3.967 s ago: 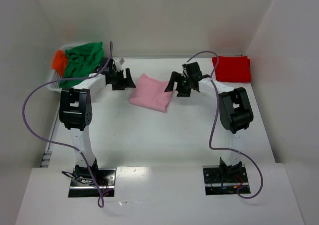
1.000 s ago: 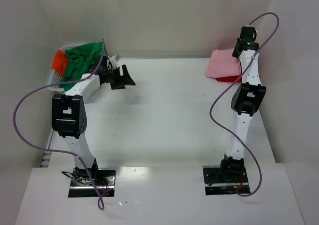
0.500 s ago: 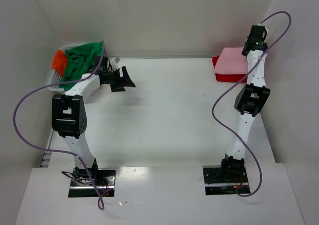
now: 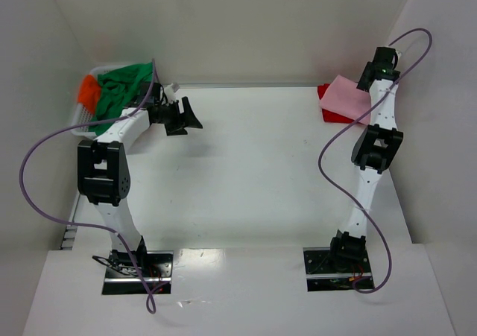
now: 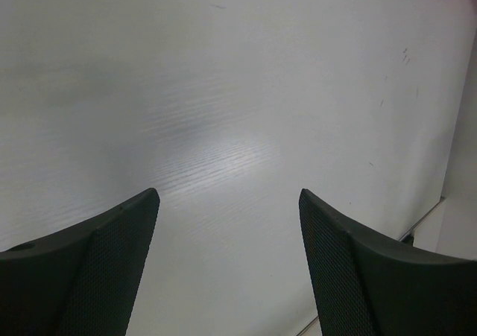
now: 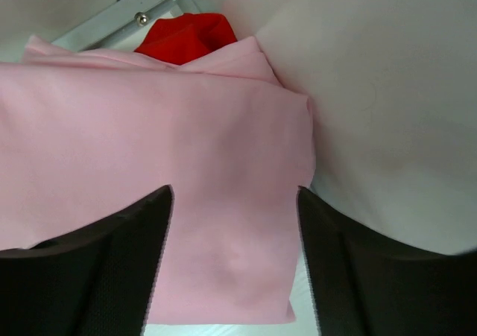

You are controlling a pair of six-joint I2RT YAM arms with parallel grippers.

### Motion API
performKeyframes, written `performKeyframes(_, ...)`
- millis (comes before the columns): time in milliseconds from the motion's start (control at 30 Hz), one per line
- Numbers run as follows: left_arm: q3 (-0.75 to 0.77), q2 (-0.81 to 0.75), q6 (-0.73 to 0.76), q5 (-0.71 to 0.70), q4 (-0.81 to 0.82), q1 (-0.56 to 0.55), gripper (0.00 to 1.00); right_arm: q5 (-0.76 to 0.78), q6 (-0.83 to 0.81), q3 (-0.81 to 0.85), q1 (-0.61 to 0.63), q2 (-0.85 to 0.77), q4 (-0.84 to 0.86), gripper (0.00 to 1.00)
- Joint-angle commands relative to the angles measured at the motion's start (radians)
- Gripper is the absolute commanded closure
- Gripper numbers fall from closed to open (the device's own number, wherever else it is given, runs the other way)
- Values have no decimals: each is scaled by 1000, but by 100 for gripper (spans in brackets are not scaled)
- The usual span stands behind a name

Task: Fold and stack the t-shirts
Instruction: Put the neatly folded tshirt into the corner of the board with the right arm

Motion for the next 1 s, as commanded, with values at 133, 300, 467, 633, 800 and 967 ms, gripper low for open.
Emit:
performKeyframes(133,50,31,-17,47,-7,6,17,-13,23,37,27,-90,21,0)
performKeyframes(300,50,31,-17,56,17,-4,17,-88,33,-95,108,-158,55,0)
performKeyframes(467,50,22,2,65,27,-4,17,-24,62,-158,269,-113,64,0)
performKeyframes(633,41,13,29,76,27,-4,17,18,130,-184,339,-43,73,0)
performKeyframes(800,41,-5,49,85,17,6,17,96,166,-197,340,-18,101,0)
performKeyframes(967,41,-6,68,94,8,6,17,170,145,-145,340,35,119,0)
